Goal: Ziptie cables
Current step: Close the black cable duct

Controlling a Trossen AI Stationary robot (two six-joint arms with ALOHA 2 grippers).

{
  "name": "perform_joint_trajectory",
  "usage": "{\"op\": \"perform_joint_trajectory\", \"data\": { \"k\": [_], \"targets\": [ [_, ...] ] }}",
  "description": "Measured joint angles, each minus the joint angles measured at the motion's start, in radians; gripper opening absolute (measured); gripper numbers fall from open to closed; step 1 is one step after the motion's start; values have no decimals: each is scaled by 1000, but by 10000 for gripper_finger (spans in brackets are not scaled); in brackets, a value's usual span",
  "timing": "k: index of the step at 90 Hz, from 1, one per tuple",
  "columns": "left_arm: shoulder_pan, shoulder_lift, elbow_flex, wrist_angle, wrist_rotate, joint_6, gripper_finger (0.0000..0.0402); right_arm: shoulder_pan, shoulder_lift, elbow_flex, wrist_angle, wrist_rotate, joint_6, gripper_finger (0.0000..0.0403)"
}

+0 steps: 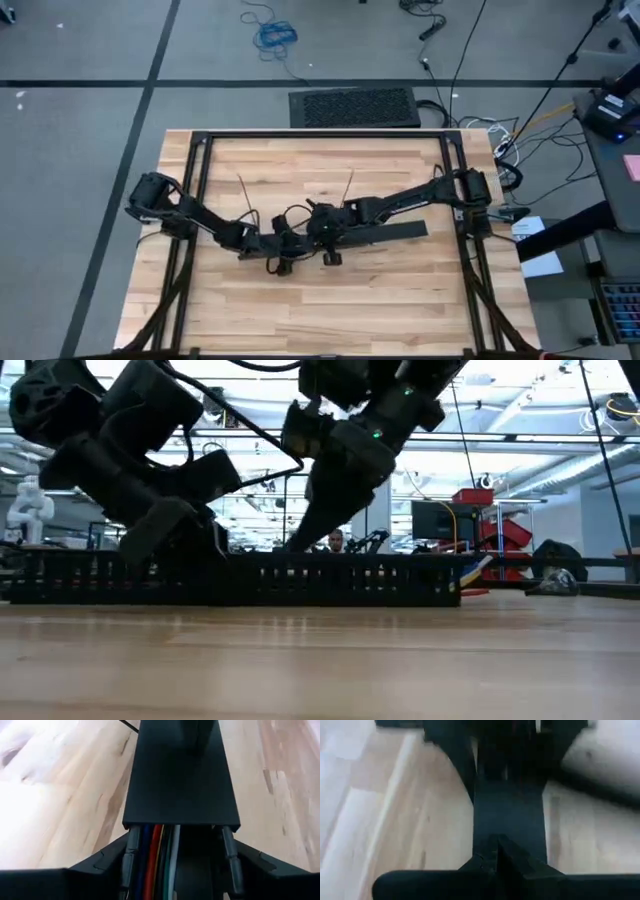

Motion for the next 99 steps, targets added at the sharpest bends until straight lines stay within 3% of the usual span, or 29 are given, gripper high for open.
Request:
{"op": "perform_joint_trajectory", "data": {
  "k": [11,38,58,72,88,99],
  "targets": [
    [7,41,43,6,7,23,247,1,-1,0,5,3,0,0],
    [7,10,94,-20,-4,72,249,0,-4,0,-21,2,3,0],
    [7,-47,105,-21,-25,68,291,0,-3,0,-16,12,9,0],
    [7,-93,103,-90,-22,69,313,0,-3,0,-17,12,9,0],
    [-5,-131,102,-277,-10,-15,315,0,-3,0,-20,11,9,0],
    [-31,-133,95,-319,-11,-44,315,0,-3,0,-21,11,9,0]
  ]
}}
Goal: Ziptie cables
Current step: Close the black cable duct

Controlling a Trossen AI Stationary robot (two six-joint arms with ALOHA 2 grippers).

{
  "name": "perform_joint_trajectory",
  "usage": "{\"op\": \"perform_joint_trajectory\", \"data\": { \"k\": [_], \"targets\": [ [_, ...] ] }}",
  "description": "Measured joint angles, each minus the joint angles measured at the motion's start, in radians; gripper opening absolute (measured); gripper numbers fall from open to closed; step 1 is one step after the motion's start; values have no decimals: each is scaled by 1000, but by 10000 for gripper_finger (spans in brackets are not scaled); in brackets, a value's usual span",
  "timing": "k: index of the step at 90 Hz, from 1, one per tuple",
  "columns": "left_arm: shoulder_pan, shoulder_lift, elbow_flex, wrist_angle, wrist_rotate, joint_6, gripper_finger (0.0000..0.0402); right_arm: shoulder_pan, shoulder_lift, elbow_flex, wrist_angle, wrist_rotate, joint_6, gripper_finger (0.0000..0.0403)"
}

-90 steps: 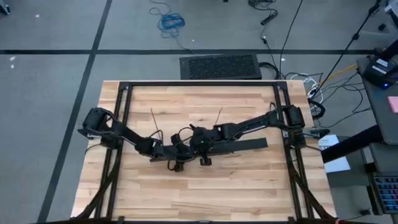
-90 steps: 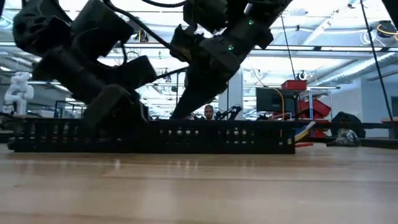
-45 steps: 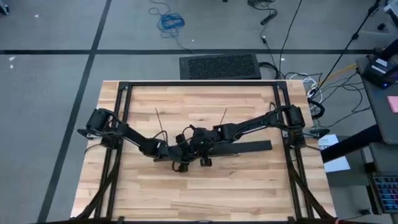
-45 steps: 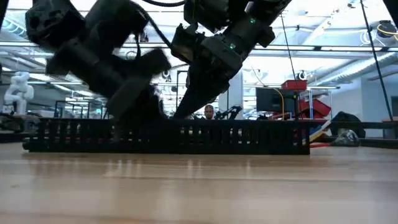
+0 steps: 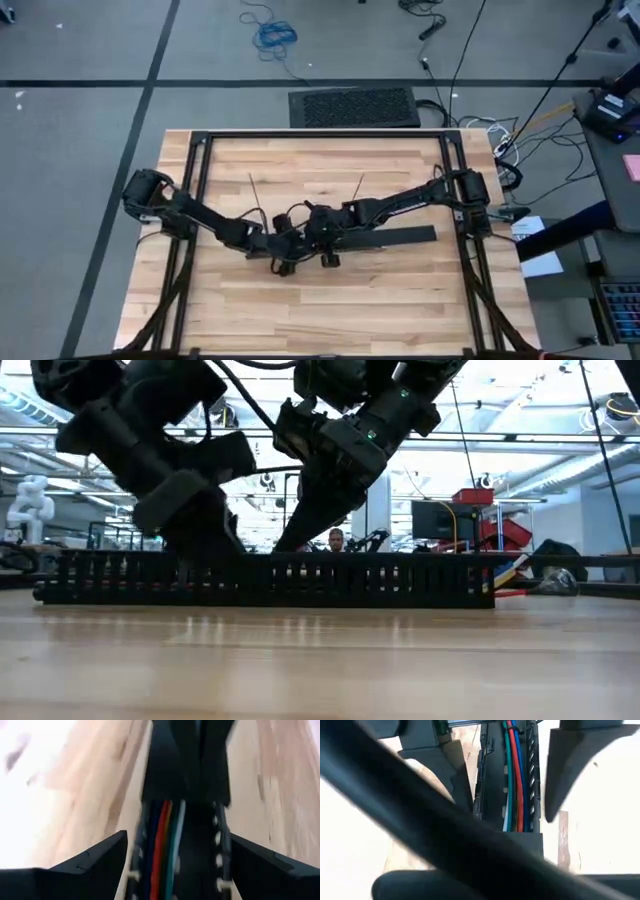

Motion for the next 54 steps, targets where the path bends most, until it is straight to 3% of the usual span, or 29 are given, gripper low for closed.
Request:
{"op": "perform_joint_trajectory", "data": {
  "k": [19,38,54],
  "targets": [
    [-11,3,-37,17,-35,-27,311,0,0,0,-6,-1,0,0],
    [-10,35,-118,201,-28,-52,275,2,0,0,-6,-4,16,0],
    [-9,53,-129,243,-31,-50,251,2,-22,-1,-1,-3,23,0]
  ]
}}
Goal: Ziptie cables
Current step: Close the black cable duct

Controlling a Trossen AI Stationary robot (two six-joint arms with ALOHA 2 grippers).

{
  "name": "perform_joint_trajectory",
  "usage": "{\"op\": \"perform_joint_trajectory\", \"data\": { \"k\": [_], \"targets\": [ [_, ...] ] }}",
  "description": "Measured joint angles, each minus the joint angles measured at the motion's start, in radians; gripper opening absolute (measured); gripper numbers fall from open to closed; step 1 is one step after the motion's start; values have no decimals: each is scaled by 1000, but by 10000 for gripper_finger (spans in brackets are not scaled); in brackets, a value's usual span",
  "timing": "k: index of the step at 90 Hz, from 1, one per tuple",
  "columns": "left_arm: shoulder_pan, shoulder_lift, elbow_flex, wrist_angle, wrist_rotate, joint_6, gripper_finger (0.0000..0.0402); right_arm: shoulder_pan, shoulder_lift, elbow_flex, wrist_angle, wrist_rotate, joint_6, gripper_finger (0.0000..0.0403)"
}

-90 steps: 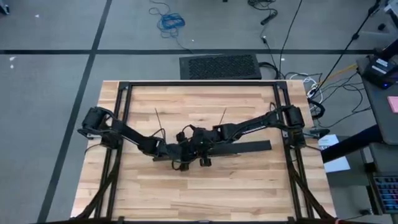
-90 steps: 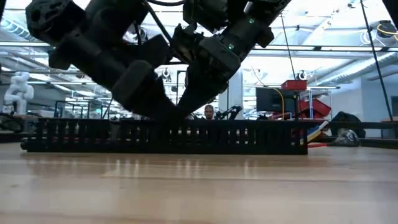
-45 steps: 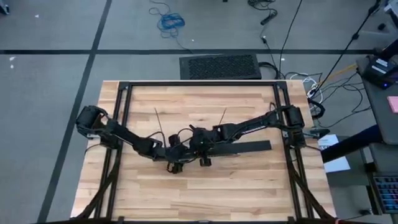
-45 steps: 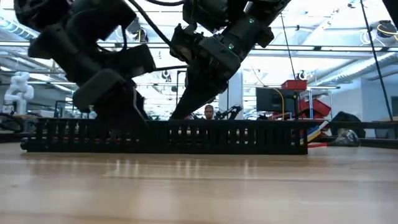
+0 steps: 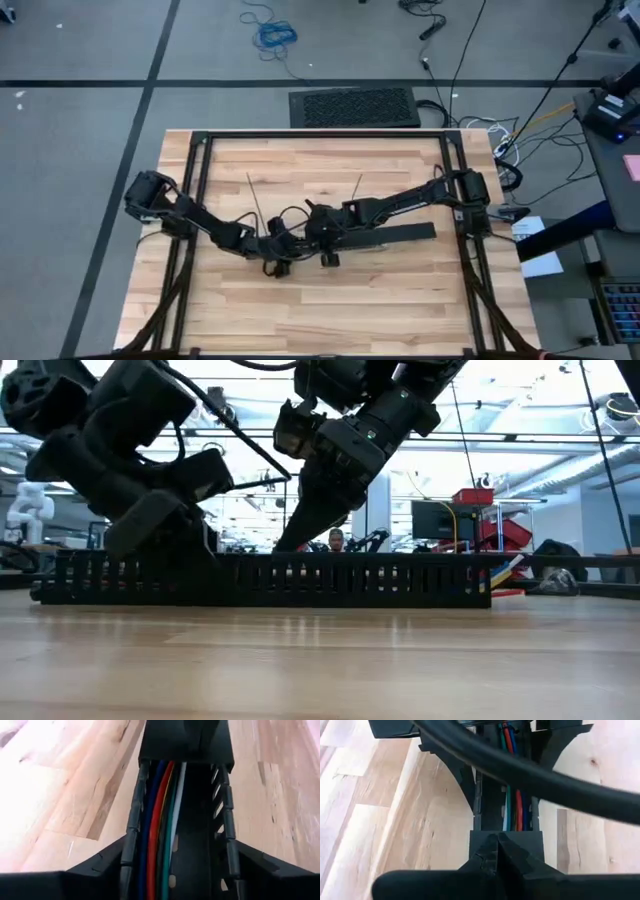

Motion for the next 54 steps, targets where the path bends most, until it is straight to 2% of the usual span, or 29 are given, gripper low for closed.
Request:
{"op": "perform_joint_trajectory", "data": {
  "k": [21,31,40,54],
  "targets": [
    [7,4,0,11,-4,-1,246,1,-107,-6,-57,12,-9,0],
    [11,4,0,11,-3,1,246,1,-151,-2,-138,49,-11,0],
    [12,4,-1,11,0,3,245,1,-146,-5,-192,55,-7,0],
    [13,5,-1,10,6,6,245,1,-88,-3,-148,53,-23,0]
  ]
}}
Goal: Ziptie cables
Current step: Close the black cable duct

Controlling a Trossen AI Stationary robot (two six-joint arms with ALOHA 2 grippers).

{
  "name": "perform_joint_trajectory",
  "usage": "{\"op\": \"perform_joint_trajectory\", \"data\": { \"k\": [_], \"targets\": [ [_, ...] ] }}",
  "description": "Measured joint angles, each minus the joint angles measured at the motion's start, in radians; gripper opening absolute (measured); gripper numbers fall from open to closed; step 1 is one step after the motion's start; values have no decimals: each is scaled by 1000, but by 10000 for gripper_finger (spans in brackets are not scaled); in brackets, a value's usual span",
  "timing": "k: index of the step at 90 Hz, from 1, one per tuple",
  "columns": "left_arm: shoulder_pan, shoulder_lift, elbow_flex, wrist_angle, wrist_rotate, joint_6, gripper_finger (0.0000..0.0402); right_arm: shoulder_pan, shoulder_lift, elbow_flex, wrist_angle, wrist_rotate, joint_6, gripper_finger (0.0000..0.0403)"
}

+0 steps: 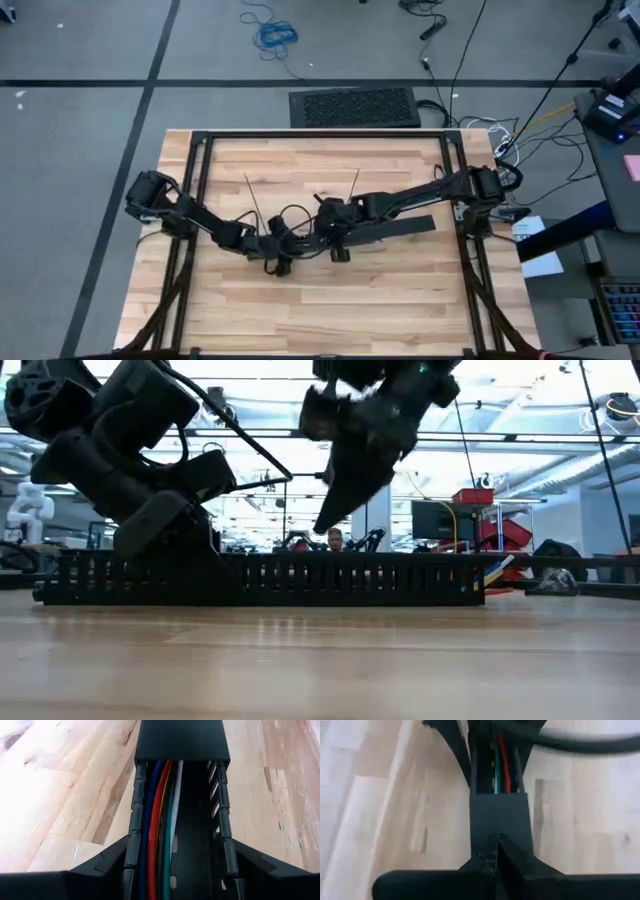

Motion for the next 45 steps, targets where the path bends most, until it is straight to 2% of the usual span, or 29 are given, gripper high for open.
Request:
{"op": "perform_joint_trajectory", "data": {
  "k": [7,21,45],
  "targets": [
    [1,1,-1,0,7,3,245,-6,42,1,60,-22,-5,0],
    [1,2,-3,-10,16,6,245,-23,124,6,198,-135,-3,0],
    [11,2,-4,4,35,22,245,-26,138,5,265,-146,-1,0]
  ]
}}
